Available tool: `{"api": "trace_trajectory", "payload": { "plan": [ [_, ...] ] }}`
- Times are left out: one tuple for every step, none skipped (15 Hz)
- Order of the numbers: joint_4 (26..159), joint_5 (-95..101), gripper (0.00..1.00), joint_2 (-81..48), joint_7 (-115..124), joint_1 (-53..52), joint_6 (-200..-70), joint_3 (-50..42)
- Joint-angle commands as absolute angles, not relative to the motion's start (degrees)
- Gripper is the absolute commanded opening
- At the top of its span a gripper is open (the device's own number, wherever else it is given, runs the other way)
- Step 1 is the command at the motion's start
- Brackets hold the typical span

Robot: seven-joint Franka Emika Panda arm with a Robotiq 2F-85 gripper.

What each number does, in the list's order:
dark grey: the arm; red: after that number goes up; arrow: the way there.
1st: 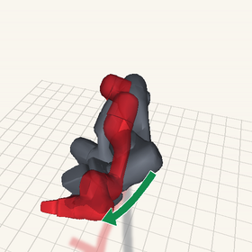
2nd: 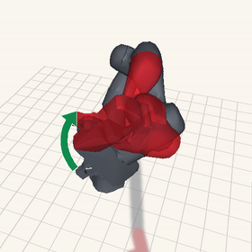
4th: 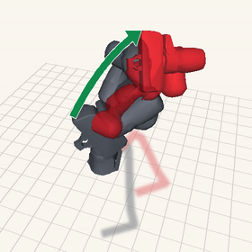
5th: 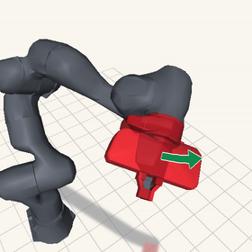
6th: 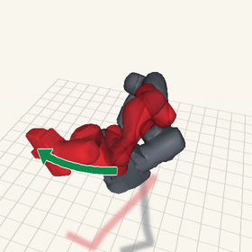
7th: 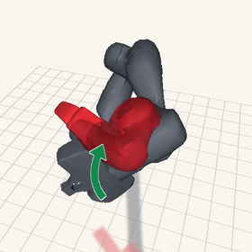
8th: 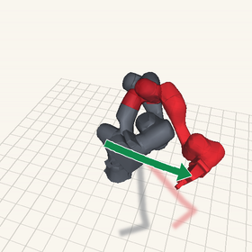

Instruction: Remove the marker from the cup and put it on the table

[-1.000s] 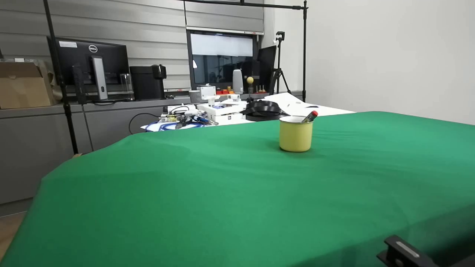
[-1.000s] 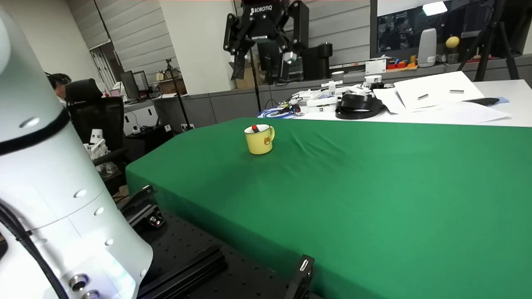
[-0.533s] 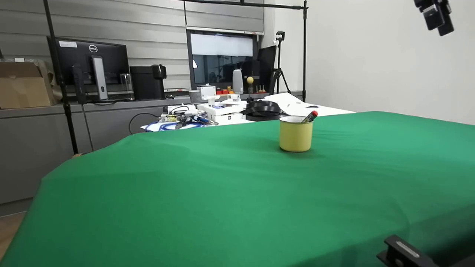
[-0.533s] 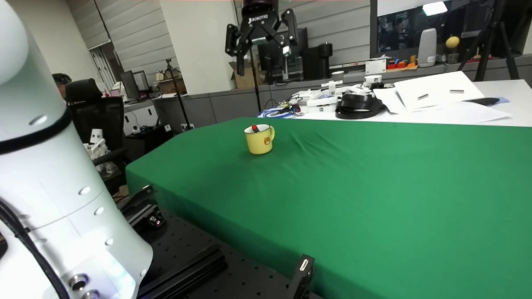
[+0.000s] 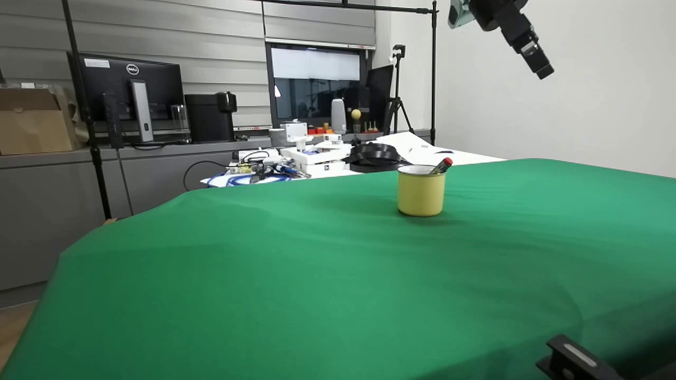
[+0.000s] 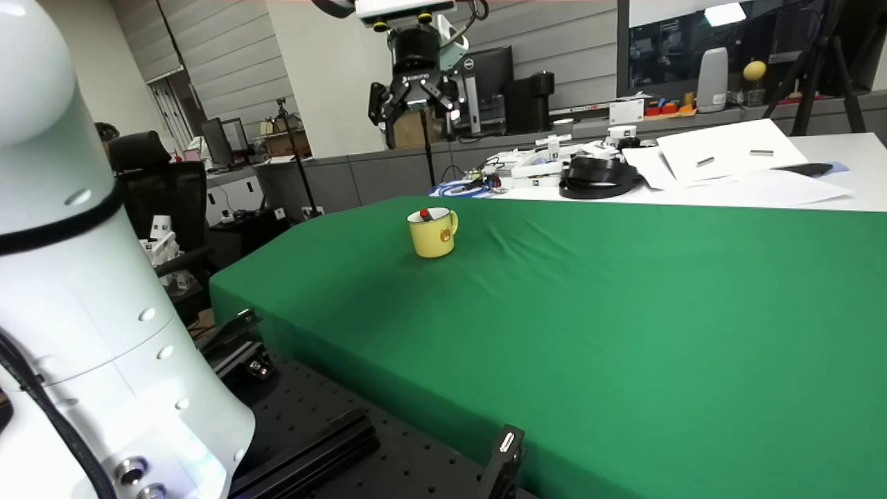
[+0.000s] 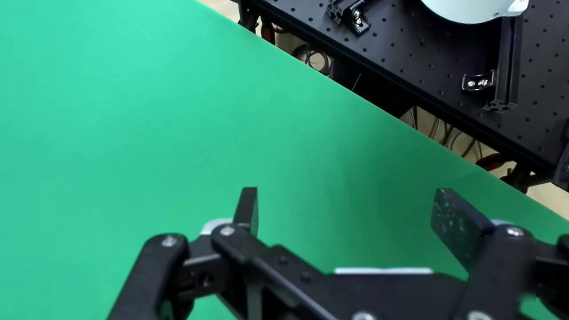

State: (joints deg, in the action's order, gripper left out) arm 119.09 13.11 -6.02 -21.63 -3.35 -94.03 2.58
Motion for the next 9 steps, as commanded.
{"api": "trace_trajectory", "payload": {
  "plan": [
    [110.70, 16.05, 1.00, -13.67, -19.26, -4.83, -90.29, 4.35],
    [109.02, 16.36, 1.00, -15.45, -19.57, -5.17, -89.62, 4.73],
    [114.00, 14.97, 1.00, -11.71, -21.04, -4.21, -92.50, 4.62],
    [112.56, 15.22, 1.00, -13.26, -20.99, -4.51, -92.03, 4.93],
    [111.55, 15.51, 1.00, -14.36, -20.95, -4.68, -91.75, 5.10],
    [110.91, 15.74, 1.00, -15.04, -20.94, -4.74, -91.44, 5.16],
    [110.60, 15.80, 1.00, -15.28, -20.94, -4.73, -91.26, 5.16],
    [110.45, 15.81, 1.00, -15.32, -20.94, -4.72, -91.14, 5.15],
    [110.33, 15.81, 1.00, -15.31, -20.94, -4.72, -91.04, 5.15]
  ]
}}
